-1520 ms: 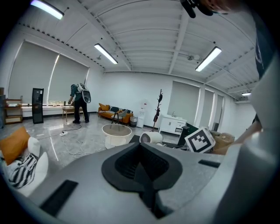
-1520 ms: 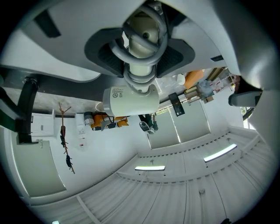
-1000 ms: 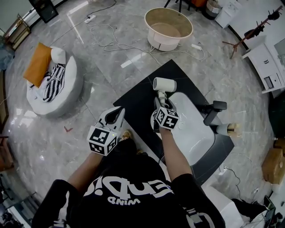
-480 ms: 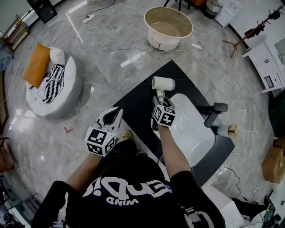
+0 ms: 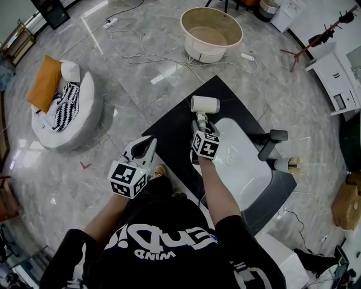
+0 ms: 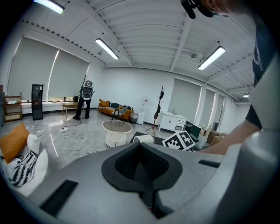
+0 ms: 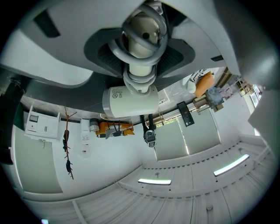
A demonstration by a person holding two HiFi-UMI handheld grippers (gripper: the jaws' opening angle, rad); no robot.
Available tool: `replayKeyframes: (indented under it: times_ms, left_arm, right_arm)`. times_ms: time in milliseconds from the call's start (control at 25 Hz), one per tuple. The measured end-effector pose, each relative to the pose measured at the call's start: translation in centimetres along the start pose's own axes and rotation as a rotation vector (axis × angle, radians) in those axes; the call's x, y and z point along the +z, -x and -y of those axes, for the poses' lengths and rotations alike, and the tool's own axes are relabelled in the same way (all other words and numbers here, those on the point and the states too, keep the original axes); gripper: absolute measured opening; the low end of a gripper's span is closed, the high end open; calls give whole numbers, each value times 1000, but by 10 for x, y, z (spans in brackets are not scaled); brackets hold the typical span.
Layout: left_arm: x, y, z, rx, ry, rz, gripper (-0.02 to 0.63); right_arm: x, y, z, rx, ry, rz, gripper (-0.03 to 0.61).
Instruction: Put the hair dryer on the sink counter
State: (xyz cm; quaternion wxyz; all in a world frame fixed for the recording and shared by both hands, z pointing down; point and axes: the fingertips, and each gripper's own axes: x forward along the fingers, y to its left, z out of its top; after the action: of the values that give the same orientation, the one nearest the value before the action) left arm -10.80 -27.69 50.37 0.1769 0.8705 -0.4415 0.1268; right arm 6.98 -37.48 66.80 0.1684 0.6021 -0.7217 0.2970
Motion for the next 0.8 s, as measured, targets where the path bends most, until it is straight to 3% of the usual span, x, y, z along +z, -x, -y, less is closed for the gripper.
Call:
replayKeyframes:
  times_ms: [480, 800]
  left_arm:
    - [-1, 1, 2, 0, 12, 6, 9]
    - [1, 2, 4, -6, 16, 8, 9]
  right_arm:
    - [-3, -3, -1, -24, 40, -36, 262]
    - [-3, -2, -7, 6, 53, -50, 282]
